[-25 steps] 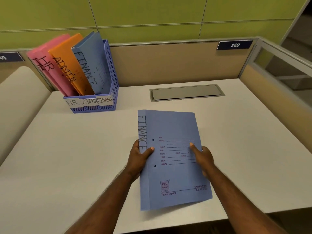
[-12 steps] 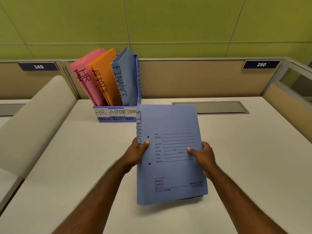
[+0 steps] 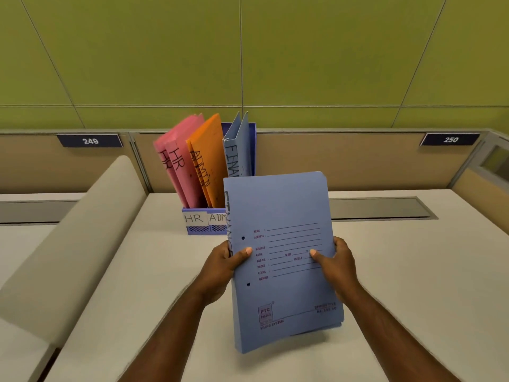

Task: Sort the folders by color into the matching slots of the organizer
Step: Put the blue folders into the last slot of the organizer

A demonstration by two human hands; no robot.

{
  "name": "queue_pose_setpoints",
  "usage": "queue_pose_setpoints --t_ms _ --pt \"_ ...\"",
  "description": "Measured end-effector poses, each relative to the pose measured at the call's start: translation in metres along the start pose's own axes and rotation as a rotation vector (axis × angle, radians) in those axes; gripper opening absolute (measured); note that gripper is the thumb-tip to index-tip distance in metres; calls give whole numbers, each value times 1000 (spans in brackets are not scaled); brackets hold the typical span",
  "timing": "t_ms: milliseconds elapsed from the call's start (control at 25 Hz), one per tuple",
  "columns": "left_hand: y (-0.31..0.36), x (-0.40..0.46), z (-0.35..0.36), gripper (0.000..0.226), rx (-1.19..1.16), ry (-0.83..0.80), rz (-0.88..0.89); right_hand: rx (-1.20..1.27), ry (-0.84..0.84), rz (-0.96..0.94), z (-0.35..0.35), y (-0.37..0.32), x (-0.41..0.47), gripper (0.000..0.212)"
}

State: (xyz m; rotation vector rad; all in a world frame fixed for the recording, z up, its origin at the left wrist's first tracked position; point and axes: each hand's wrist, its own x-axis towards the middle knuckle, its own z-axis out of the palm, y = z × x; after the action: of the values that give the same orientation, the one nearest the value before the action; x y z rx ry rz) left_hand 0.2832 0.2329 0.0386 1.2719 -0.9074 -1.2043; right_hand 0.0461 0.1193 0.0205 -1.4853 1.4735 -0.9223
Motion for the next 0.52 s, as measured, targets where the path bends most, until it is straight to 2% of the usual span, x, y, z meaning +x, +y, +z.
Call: queue_pose_setpoints --t_ms 200,400,520 --pt "35 3 -23 41 -67 104 98 32 -107 -87 23 -60 26 59" --pt "72 6 -27 38 -11 249 235 91 -241 -212 36 -128 61 51" --pt "92 13 -16 37 90 349 332 128 -268 -326 42 -172 81 69"
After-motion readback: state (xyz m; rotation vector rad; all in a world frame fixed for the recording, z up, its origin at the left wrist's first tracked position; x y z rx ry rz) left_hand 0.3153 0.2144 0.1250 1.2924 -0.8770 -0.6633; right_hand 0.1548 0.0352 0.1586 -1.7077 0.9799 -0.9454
